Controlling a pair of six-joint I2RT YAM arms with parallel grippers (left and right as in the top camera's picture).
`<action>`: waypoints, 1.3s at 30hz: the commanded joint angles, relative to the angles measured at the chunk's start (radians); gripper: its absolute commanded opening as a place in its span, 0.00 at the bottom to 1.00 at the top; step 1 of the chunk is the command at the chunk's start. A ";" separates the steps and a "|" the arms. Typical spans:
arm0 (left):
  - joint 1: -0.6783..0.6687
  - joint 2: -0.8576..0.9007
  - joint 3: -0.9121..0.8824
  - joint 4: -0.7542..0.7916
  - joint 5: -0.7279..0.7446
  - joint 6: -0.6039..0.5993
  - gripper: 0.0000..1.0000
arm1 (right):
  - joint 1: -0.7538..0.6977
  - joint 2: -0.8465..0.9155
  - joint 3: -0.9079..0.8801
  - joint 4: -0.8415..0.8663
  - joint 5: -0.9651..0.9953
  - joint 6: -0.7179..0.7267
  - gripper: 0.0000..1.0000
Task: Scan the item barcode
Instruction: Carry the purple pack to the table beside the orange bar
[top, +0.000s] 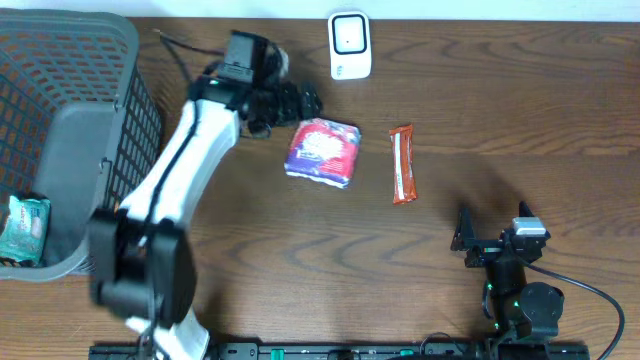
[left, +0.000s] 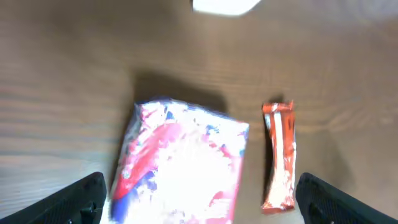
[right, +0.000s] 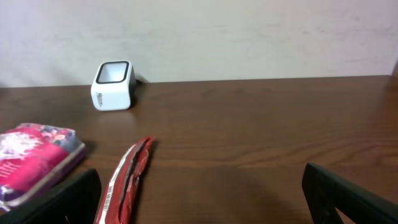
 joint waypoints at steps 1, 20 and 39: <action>-0.006 -0.113 0.001 -0.049 -0.184 0.112 0.97 | -0.004 -0.006 -0.001 -0.004 0.001 -0.015 0.99; -0.060 0.183 -0.060 -0.108 -0.129 0.104 0.97 | -0.004 -0.006 -0.001 -0.004 0.001 -0.015 0.99; -0.281 0.211 -0.057 -0.067 0.023 0.104 0.97 | -0.004 -0.006 -0.001 -0.004 0.001 -0.015 0.99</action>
